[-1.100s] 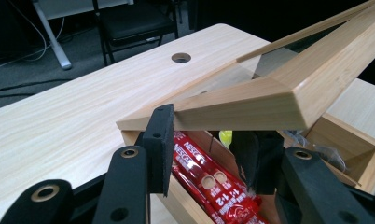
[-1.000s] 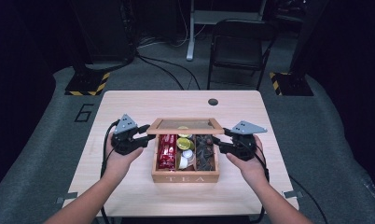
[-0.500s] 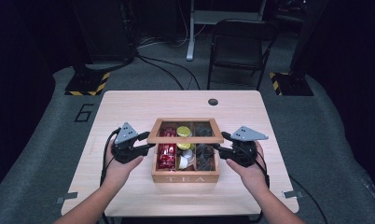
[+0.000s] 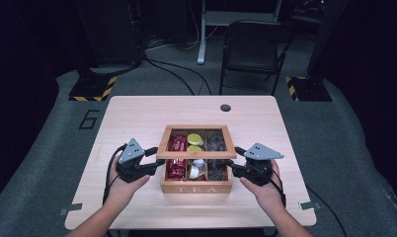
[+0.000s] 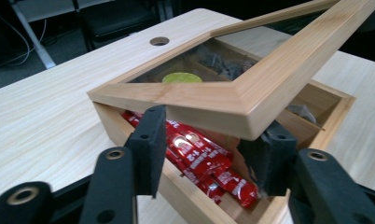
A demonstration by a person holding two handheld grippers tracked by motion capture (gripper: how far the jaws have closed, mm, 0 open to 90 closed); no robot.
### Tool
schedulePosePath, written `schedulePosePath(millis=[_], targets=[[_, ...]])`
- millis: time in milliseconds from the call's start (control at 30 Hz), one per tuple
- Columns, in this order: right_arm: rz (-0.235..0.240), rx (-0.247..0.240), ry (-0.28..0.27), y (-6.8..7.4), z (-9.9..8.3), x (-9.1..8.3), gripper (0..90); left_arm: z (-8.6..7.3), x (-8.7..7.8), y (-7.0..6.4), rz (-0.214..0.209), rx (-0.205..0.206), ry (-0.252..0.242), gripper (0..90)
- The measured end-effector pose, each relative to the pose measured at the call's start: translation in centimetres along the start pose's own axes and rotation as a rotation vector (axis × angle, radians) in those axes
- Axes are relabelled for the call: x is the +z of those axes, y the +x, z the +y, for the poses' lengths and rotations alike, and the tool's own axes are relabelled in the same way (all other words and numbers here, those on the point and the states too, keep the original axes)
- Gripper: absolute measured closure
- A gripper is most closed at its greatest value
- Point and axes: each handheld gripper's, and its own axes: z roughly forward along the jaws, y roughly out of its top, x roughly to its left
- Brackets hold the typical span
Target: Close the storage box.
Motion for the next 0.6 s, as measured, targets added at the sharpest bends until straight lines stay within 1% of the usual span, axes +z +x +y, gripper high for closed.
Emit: schedulePosePath(millis=[33, 67, 100, 167, 200, 233, 267, 300, 333, 367, 400, 467, 533, 600], targets=[[-0.002, 0.003, 0.001, 0.1, -0.2, 0.0, 46.2, -0.2, -0.1, -0.1, -0.007, 0.001, 0.003, 50.5], [0.005, 0.000, 0.003, 0.1, -0.4, -0.1, 46.1, -0.3, -0.1, -0.2, -0.007, -0.004, -0.005, 50.5], [0.000, 0.001, 0.001, 0.2, -0.5, 0.0, 46.1, -0.4, -0.2, -0.2, -0.014, -0.005, 0.003, 50.5], [0.002, 0.010, 0.004, 0.3, -0.8, 0.0, 46.0, -0.6, -0.2, -0.3, -0.011, -0.002, 0.008, 50.5], [0.005, -0.002, 0.004, 0.2, -0.9, 0.0, 46.0, -0.7, -0.2, -0.4, -0.009, 0.000, 0.011, 50.5], [0.003, 0.007, 0.006, 0.3, -1.0, 0.0, 46.0, -0.8, -0.2, -0.5, -0.006, 0.004, 0.010, 50.5], [0.006, -0.001, 0.004, 0.3, -1.1, 0.0, 46.1, -1.0, -0.1, -0.5, -0.008, -0.002, 0.007, 50.5], [0.006, 0.008, 0.005, 0.4, -1.3, -0.1, 46.1, -1.1, -0.2, -0.6, -0.011, 0.000, 0.012, 50.5], [0.008, -0.005, 0.006, 0.4, -1.4, -0.2, 46.1, -1.3, -0.1, -0.6, -0.012, -0.004, 0.009, 50.6], [0.010, 0.002, 0.005, 0.5, -1.6, -0.2, 46.1, -1.5, -0.1, -0.7, -0.007, -0.002, 0.005, 50.6], [0.004, 0.004, 0.008, 0.7, -1.7, -0.2, 46.2, -1.7, -0.1, -0.8, -0.008, -0.003, 0.011, 50.6], [0.006, -0.025, 0.015, 0.8, -2.0, -0.3, 46.1, -2.1, 0.0, -0.8, -0.011, -0.002, 0.015, 50.6], [0.004, -0.044, 0.020, 1.1, -2.3, -0.4, 46.1, -2.5, 0.2, -1.0, -0.012, -0.009, 0.011, 50.5], [-0.003, -0.049, 0.027, 1.3, -2.6, -0.4, 45.9, -3.0, 0.3, -1.1, -0.015, -0.015, 0.010, 50.6]])
